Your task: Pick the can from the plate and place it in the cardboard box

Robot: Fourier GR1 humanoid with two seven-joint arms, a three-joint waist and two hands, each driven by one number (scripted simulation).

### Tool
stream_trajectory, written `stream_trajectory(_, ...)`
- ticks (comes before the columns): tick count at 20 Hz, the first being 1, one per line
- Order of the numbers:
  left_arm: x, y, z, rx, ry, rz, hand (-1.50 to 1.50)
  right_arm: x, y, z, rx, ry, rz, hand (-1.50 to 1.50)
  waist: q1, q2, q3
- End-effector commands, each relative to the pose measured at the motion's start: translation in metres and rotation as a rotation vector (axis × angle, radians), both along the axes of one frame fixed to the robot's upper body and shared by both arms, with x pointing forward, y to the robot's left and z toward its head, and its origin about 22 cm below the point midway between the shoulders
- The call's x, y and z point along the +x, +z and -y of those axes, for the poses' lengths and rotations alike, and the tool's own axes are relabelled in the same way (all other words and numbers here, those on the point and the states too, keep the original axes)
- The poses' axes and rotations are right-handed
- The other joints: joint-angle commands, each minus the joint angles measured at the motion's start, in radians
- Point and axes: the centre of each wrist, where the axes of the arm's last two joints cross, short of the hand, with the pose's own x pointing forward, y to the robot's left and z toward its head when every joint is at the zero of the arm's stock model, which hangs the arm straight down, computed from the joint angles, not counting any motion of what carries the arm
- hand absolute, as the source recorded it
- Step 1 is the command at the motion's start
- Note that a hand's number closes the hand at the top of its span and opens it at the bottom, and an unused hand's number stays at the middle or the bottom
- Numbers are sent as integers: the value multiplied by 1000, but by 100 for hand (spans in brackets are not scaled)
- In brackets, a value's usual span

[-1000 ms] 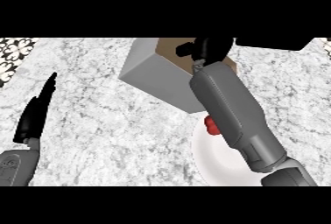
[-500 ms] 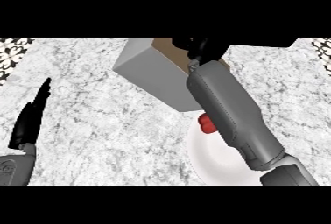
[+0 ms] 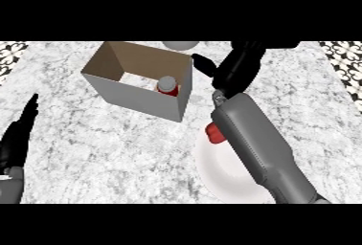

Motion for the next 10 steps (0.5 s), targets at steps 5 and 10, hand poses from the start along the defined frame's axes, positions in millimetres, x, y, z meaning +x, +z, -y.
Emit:
stream_trajectory(5, -6, 6, -16, -2, 44, -6, 0, -73, -19, 20, 123, -51, -36, -150, -45, -7, 0)
stream_trajectory(10, -6, 1, 0, 2, 50, 9, 0, -133, -21, 23, 114, 6, -141, -150, -54, -8, 0)
